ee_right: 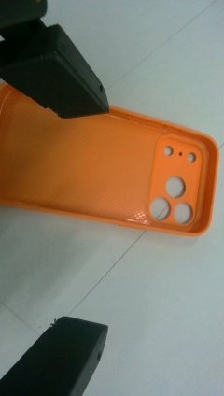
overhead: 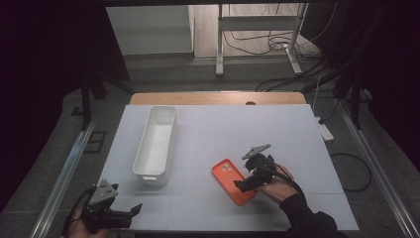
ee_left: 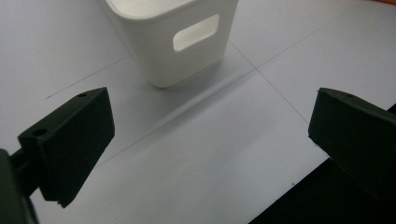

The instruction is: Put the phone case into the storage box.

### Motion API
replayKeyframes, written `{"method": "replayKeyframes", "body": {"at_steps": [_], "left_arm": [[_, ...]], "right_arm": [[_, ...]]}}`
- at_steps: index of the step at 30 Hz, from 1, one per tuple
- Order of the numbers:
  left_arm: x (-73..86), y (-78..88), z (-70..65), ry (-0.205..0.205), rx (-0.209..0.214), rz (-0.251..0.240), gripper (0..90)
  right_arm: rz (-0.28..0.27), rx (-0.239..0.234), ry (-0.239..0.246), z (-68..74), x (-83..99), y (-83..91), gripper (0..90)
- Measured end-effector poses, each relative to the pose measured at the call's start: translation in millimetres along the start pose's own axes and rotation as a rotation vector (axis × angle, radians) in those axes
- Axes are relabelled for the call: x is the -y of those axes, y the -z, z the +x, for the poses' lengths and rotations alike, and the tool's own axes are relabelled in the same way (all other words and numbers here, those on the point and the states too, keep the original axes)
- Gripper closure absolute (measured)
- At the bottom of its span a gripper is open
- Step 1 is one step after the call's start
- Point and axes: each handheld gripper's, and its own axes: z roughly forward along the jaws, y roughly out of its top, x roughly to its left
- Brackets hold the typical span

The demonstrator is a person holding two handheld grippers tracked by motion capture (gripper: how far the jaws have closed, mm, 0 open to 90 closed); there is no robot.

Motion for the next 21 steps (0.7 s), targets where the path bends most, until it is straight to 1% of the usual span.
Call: {"method": "replayKeyframes", "body": {"at_steps": [3, 6, 8, 10, 11, 16, 17, 18, 21], "left_arm": [[0.0, 0.0, 0.0, 0.000, 0.000, 0.000, 1.1], [0.0, -0.1, -0.1, -0.001, 0.001, 0.000, 1.1], [-0.1, -0.2, -0.2, -0.001, 0.002, 0.001, 1.1], [-0.1, -0.3, -0.3, -0.002, -0.001, 0.001, 1.1], [-0.1, -0.3, -0.2, -0.003, 0.000, 0.002, 1.1], [-0.1, -0.4, -0.2, -0.002, 0.001, 0.002, 1.1], [-0.1, -0.4, -0.3, -0.003, 0.001, 0.003, 1.1], [-0.2, -0.3, -0.3, -0.005, -0.001, 0.004, 1.1], [-0.2, -0.4, -0.4, -0.005, -0.002, 0.005, 1.1]], "right_arm": [[-0.004, -0.012, -0.018, -4.2, 1.5, -0.6, 0.0], [-0.003, -0.014, -0.039, -6.3, 2.4, -0.9, 0.0], [-0.009, -0.018, -0.044, -7.3, 3.0, -1.9, 0.0], [0.010, -0.031, -0.051, -7.5, 3.0, -3.3, 0.0], [0.014, -0.031, -0.050, -7.6, 3.1, -4.1, 0.0], [0.052, -0.015, -0.052, -7.6, 2.9, -7.5, 0.0], [0.052, -0.015, -0.052, -7.6, 2.9, -7.5, 0.0], [0.076, 0.000, -0.050, -7.9, 3.9, -10.5, 0.0], [0.091, -0.001, -0.060, -8.5, 4.4, -13.0, 0.0]]}}
